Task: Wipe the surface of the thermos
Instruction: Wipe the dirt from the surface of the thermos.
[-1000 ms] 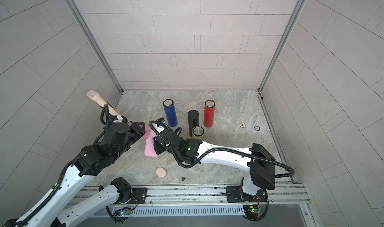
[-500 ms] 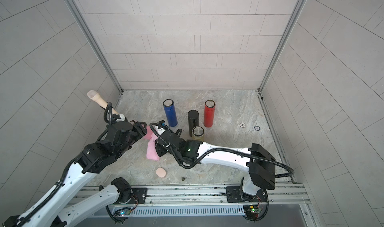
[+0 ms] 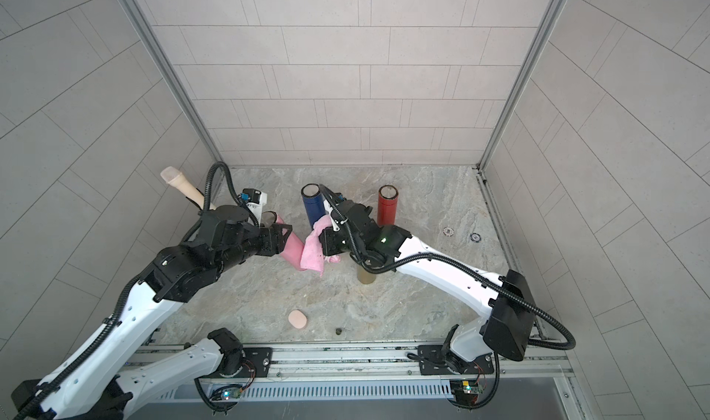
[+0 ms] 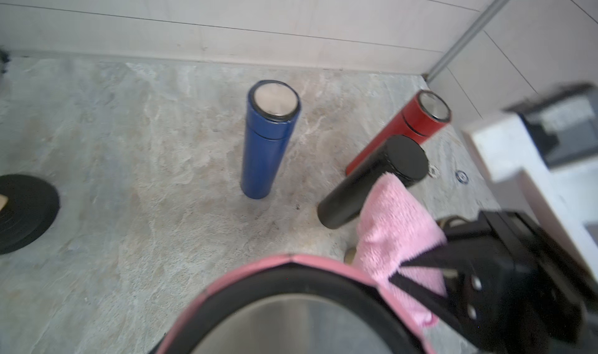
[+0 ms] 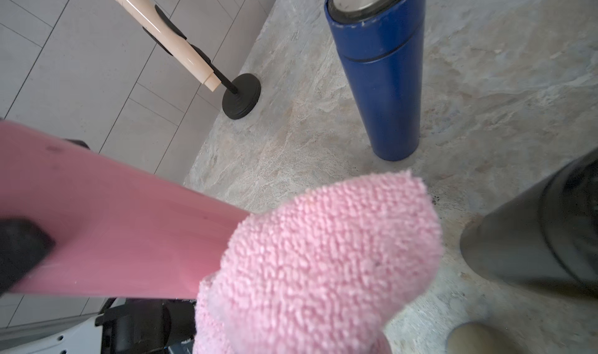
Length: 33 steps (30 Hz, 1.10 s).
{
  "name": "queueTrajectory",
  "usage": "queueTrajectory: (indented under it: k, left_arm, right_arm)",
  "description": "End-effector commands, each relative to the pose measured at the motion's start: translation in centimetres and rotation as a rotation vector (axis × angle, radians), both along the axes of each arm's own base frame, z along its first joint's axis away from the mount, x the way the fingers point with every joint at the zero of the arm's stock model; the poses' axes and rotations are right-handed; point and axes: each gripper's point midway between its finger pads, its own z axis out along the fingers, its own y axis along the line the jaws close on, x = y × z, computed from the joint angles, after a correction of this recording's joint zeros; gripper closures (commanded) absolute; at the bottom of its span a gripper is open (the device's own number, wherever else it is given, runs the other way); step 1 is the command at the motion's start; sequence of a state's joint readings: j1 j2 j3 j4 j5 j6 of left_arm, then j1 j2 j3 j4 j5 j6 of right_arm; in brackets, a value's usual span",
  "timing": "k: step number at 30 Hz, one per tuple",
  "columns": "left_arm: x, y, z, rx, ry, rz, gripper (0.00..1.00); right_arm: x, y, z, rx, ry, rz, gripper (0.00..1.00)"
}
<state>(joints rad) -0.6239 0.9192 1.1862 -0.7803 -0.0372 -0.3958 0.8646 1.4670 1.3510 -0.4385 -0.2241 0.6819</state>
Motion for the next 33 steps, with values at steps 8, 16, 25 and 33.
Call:
queueTrajectory:
  k: [8, 16, 25, 33]
  left_arm:
    - [-2.9, 0.8, 5.9, 0.079, -0.174, -0.169, 1.0]
    - [-2.3, 0.5, 6.5, 0.118, -0.192, -0.195, 1.0]
    - [-0.7, -1.7, 1.2, 0.034, -0.102, -0.176, 1.0]
    - [-0.5, -0.6, -4.8, -0.007, -0.068, -0.071, 1.0]
  right_arm:
    - [-2.2, 2.5, -1.0, -0.13, 0.127, 0.305, 1.0]
    - [-2.2, 4.5, -0.7, -0.056, 0.125, 0.359, 1.0]
    - [-2.2, 4.6, 3.4, 0.029, 0.051, 0.373, 1.0]
    - [-1.4, 4.7, -0.7, -0.148, 0.01, 0.247, 1.0]
